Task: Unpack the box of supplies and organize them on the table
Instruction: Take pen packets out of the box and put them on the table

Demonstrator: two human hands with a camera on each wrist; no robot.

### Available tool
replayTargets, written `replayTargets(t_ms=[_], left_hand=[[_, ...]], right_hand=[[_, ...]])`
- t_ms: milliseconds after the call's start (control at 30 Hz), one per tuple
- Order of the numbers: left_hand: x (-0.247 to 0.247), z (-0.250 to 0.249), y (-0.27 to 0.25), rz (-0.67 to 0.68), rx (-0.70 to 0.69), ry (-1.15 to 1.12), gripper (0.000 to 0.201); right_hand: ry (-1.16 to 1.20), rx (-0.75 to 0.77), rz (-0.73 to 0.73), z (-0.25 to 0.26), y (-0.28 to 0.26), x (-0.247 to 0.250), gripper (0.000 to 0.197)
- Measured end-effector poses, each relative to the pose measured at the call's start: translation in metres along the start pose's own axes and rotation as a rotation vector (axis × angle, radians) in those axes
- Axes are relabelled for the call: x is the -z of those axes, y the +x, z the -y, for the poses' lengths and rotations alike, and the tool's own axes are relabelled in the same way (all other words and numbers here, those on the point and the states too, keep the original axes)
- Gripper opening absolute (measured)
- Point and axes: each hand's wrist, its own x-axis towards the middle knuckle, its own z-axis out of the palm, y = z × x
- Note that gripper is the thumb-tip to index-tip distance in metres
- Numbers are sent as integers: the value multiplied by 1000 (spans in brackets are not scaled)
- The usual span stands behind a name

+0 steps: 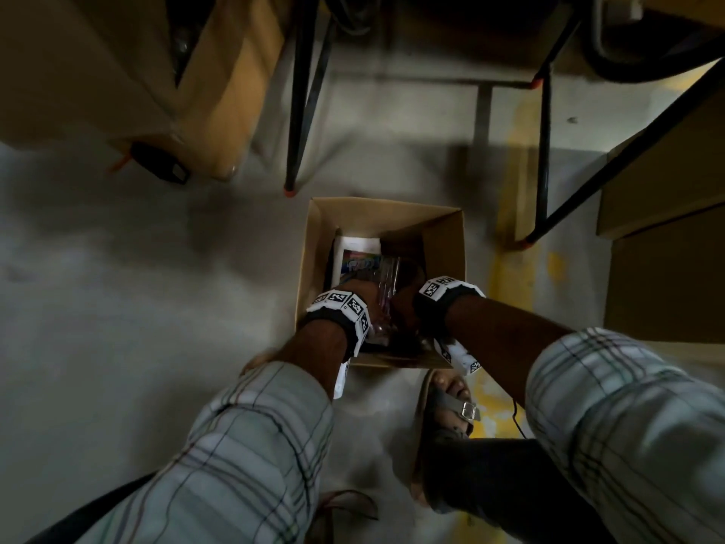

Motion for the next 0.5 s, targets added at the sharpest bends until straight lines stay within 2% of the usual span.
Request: replayTargets(t_ms=[67,167,267,367,500], left_hand=[[7,4,-1,-5,12,8,27],[27,7,-8,-18,20,68,26],[86,-30,-79,-133,-44,53,26],[126,-52,-126,-256,-48,63,30],[177,-74,-192,-363,-24,135,30]], right_hand=[[4,-16,-7,6,-16,12,35],[-42,40,22,6,-53,37,36],[-5,98,-239,-2,-114,65,31],[-157,132,-360,-4,-174,91,21],[-130,226,-711,-6,-269,109,21]])
